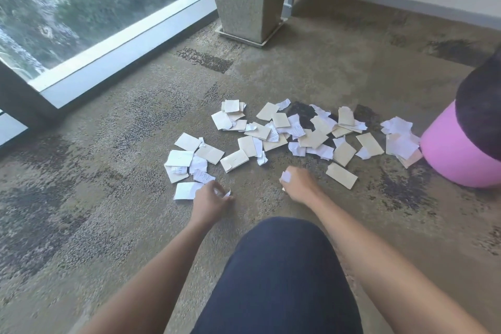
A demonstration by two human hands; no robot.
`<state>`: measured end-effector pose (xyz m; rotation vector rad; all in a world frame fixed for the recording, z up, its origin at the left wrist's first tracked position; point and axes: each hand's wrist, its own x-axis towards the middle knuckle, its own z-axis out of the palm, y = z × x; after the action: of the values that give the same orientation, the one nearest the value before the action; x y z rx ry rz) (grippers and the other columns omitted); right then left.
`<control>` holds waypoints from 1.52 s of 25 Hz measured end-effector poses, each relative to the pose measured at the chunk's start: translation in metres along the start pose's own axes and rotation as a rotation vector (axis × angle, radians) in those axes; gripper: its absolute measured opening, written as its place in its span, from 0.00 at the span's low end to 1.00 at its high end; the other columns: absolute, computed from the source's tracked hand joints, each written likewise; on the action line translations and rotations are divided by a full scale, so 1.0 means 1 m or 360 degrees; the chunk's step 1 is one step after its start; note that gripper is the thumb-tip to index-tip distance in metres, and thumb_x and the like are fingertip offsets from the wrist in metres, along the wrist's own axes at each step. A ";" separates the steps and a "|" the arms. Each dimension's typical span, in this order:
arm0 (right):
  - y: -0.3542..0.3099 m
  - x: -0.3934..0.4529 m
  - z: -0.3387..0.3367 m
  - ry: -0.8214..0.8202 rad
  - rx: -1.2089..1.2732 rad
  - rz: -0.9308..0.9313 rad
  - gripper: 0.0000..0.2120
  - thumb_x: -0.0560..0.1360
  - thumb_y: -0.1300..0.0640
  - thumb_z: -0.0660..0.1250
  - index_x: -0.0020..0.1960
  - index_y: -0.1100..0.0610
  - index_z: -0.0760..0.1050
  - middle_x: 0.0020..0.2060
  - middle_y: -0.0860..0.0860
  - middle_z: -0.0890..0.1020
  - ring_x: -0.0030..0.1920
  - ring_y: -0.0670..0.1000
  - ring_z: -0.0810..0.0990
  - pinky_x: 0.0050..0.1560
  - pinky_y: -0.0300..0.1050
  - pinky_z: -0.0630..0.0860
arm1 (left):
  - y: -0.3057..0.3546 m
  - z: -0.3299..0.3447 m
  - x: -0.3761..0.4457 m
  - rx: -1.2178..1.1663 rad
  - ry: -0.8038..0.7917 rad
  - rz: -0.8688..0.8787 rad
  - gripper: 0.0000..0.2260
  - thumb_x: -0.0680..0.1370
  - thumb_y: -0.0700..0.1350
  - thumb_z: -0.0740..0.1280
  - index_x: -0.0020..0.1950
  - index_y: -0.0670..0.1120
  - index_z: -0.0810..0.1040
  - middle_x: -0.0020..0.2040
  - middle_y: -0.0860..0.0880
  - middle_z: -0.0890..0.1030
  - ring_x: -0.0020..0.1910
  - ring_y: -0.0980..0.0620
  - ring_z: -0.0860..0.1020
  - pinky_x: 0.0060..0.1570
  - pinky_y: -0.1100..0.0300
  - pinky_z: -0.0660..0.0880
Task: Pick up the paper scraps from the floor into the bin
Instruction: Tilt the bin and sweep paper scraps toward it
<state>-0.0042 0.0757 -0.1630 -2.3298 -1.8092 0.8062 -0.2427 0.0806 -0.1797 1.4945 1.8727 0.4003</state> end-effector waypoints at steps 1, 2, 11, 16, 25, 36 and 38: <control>0.002 -0.001 -0.009 -0.0017 0.0008 -0.0019 0.07 0.80 0.54 0.61 0.46 0.57 0.71 0.44 0.55 0.79 0.44 0.57 0.78 0.36 0.46 0.70 | 0.002 0.000 0.002 0.0015 -0.0025 -0.0015 0.09 0.71 0.47 0.76 0.41 0.48 0.76 0.41 0.47 0.82 0.36 0.51 0.81 0.31 0.62 0.73; 0.004 -0.001 -0.020 -0.0030 0.0006 -0.0046 0.07 0.79 0.54 0.61 0.45 0.57 0.70 0.45 0.56 0.80 0.44 0.58 0.78 0.36 0.46 0.71 | 0.004 0.000 0.004 0.0029 -0.0050 -0.0034 0.08 0.72 0.46 0.75 0.40 0.48 0.77 0.42 0.46 0.82 0.39 0.48 0.82 0.36 0.59 0.77; 0.045 -0.035 -0.204 0.0235 0.0021 -0.0088 0.11 0.78 0.50 0.63 0.47 0.59 0.71 0.45 0.57 0.78 0.46 0.61 0.77 0.44 0.51 0.74 | 0.049 0.003 0.009 0.0266 -0.0372 -0.0171 0.12 0.81 0.44 0.60 0.50 0.36 0.75 0.49 0.37 0.80 0.45 0.41 0.77 0.41 0.55 0.70; 0.105 -0.092 -0.318 0.0608 0.0023 -0.0083 0.13 0.79 0.48 0.65 0.50 0.59 0.76 0.47 0.58 0.82 0.49 0.60 0.79 0.48 0.51 0.75 | 0.165 0.028 -0.007 -0.0099 -0.0533 -0.0023 0.05 0.80 0.39 0.61 0.54 0.39 0.73 0.50 0.42 0.77 0.39 0.50 0.72 0.43 0.53 0.68; 0.226 -0.172 -0.393 0.1124 0.0336 0.0489 0.12 0.80 0.48 0.63 0.52 0.57 0.75 0.54 0.59 0.81 0.55 0.60 0.77 0.49 0.46 0.68 | 0.446 0.059 -0.128 -0.0613 -0.1019 0.0635 0.12 0.77 0.34 0.52 0.37 0.48 0.66 0.32 0.47 0.66 0.28 0.52 0.63 0.27 0.63 0.60; 0.292 -0.108 -0.398 0.1139 0.1570 0.1219 0.17 0.79 0.61 0.63 0.65 0.68 0.72 0.56 0.64 0.77 0.46 0.59 0.78 0.44 0.51 0.78 | 0.604 0.135 -0.146 -0.0572 -0.1354 0.0266 0.26 0.78 0.54 0.61 0.73 0.41 0.67 0.70 0.42 0.72 0.66 0.43 0.73 0.64 0.49 0.71; 0.298 -0.097 -0.399 0.1089 0.1635 0.1292 0.17 0.79 0.63 0.62 0.66 0.68 0.71 0.48 0.60 0.77 0.42 0.56 0.77 0.45 0.46 0.75 | 0.611 0.141 -0.140 -0.0547 -0.1346 0.0231 0.33 0.76 0.57 0.62 0.77 0.43 0.58 0.74 0.43 0.67 0.69 0.43 0.68 0.67 0.49 0.66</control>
<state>0.4213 -0.0034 0.1013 -2.0647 -0.0470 0.6103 0.3095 0.0995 0.1482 1.2779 0.9800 0.1057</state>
